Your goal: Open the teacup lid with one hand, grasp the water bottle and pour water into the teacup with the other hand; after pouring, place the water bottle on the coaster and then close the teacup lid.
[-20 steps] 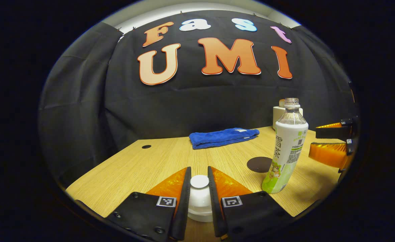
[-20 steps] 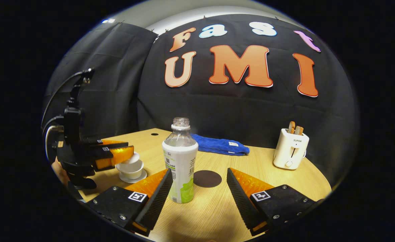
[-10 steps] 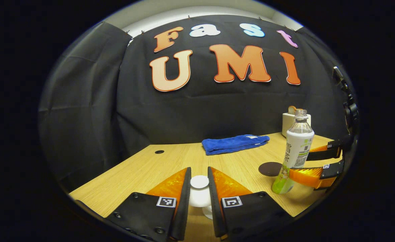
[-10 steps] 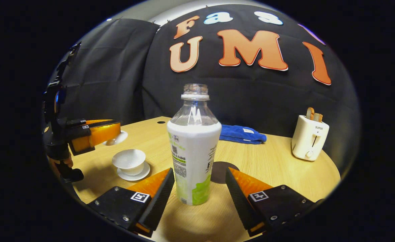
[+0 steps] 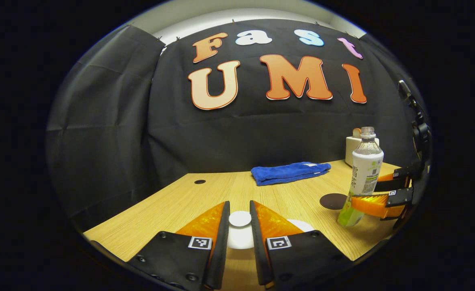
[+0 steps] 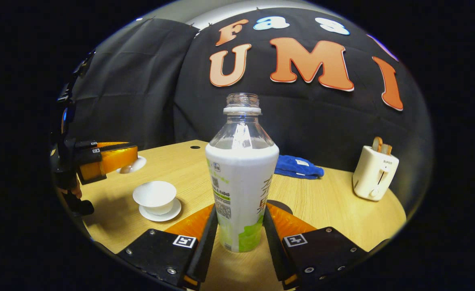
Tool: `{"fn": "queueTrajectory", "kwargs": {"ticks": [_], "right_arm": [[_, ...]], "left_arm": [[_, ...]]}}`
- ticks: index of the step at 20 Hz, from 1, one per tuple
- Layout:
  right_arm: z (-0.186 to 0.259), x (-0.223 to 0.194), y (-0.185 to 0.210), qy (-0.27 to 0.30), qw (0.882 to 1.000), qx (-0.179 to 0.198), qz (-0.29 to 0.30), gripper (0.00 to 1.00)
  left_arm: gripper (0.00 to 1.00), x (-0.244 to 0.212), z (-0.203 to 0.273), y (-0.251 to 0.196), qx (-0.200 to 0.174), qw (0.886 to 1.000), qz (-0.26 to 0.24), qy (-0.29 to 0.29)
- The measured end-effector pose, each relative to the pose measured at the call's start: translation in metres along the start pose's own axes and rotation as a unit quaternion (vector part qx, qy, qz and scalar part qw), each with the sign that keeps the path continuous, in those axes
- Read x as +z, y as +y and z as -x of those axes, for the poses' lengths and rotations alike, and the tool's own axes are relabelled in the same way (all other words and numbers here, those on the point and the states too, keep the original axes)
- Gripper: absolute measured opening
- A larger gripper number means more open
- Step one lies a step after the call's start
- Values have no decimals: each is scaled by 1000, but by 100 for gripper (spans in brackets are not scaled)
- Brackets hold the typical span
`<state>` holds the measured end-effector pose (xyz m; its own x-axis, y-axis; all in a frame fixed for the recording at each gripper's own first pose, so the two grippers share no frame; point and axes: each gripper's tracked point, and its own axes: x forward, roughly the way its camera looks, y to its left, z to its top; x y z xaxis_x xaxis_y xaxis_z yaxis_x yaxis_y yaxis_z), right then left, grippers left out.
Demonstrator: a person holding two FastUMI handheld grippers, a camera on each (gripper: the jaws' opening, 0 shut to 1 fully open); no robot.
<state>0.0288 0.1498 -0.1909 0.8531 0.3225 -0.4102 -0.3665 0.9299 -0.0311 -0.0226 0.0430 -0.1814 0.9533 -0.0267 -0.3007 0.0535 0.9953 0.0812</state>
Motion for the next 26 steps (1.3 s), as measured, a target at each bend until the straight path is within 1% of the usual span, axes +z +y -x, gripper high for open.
{"fn": "queueTrajectory", "kwargs": {"ticks": [1,2,4,5,6,7,12,14,17,18,19,22,23,24,25,26], "right_arm": [[0,3,-3,-2,1000,-5,18,64],[0,5,-5,-2,999,-13,39,64],[-1,8,-12,-1,995,-34,90,64],[-2,7,-15,2,992,-41,117,64],[-2,7,-18,4,988,-48,145,68],[-3,8,-18,5,985,-52,166,64],[-8,14,-20,8,965,-67,255,64],[-10,20,-20,5,949,-77,305,64],[-14,23,-16,2,920,-84,382,63],[-13,25,-14,-1,911,-88,403,67],[-14,25,-13,-2,902,-90,422,63],[-17,24,-12,-5,877,-91,473,63],[-16,23,-12,-5,869,-92,487,63],[-16,23,-11,-7,861,-92,501,63],[-16,23,-10,-8,851,-93,517,63],[-16,24,-10,-9,839,-95,536,63]], "left_arm": [[32,0,0,4,2,1000,1,-1],[35,3,-3,7,4,1000,2,-1],[35,3,-5,15,12,1000,1,-1],[35,3,-3,20,16,1000,-1,-1],[35,1,-2,24,18,1000,-3,0],[35,1,-1,27,20,1000,-3,-1],[35,1,4,46,33,999,-7,-2],[35,-1,5,52,37,999,-6,-2],[35,-4,6,60,41,999,-2,0],[32,-4,7,62,41,999,0,0],[35,-6,7,63,41,999,0,1],[35,-9,9,68,40,999,0,2],[32,-10,9,70,41,999,1,3],[32,-10,9,71,41,999,3,3],[35,-11,10,74,42,999,4,2],[35,-11,9,77,44,999,2,2]]}}
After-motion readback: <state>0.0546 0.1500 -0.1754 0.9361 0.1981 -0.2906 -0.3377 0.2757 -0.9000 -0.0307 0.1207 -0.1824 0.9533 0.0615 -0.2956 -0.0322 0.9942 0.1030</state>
